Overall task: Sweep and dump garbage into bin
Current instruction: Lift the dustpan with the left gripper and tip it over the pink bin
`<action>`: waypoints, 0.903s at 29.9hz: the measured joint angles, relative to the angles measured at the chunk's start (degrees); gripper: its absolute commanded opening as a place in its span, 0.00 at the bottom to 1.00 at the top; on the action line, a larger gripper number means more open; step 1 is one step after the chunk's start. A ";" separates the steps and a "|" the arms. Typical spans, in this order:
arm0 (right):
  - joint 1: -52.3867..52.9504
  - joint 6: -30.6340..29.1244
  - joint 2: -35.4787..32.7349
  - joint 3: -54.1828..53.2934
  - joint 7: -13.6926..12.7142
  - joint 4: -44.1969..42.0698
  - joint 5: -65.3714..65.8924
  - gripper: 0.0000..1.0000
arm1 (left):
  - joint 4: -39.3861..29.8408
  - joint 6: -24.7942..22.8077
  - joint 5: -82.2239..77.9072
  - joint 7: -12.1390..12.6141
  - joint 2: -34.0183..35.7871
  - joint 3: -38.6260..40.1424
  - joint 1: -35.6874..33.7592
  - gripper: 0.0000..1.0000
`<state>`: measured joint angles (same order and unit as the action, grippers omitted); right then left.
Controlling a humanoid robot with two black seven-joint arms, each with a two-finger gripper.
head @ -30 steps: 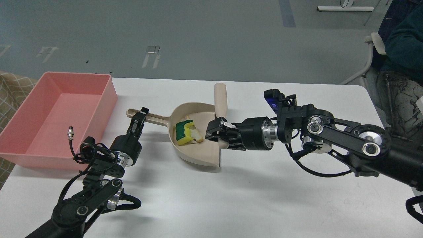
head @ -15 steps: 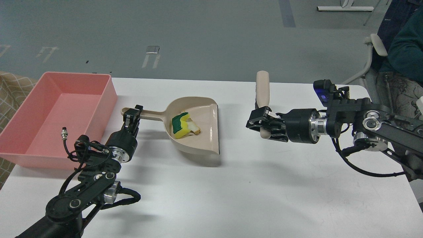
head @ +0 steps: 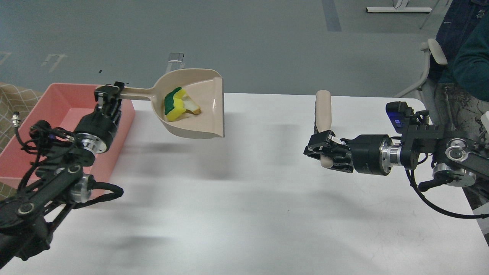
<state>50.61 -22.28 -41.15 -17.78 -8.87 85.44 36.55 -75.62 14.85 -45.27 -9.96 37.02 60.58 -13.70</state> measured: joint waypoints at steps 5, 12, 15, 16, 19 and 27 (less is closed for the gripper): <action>-0.98 -0.01 0.00 -0.66 0.00 0.09 0.00 0.00 | 2.02 -6.30 6.61 -0.45 8.97 7.04 3.29 0.00; -1.25 -0.10 0.34 -0.77 0.00 0.07 0.00 0.00 | 16.19 -17.45 10.32 -4.24 17.26 12.15 6.48 0.00; -1.30 -0.13 0.44 -0.78 0.00 0.06 0.00 0.00 | 24.38 -21.68 9.89 -7.62 19.66 12.18 6.65 0.00; -1.30 -0.13 0.44 -0.78 0.00 0.07 0.00 0.00 | 26.79 -22.68 9.73 -8.76 20.38 11.94 6.66 0.00; -1.31 -0.13 0.61 -0.78 0.00 0.06 0.00 0.00 | 32.02 -24.32 8.22 -12.65 23.21 10.91 6.90 0.00; -1.31 -0.13 1.68 -0.73 0.00 -0.08 0.00 0.00 | 35.09 -21.71 -0.55 -17.98 26.82 4.76 6.83 0.00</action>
<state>49.31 -22.41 -39.47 -18.52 -8.87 85.37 36.56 -40.53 -6.86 -45.82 -27.94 63.84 65.34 -6.87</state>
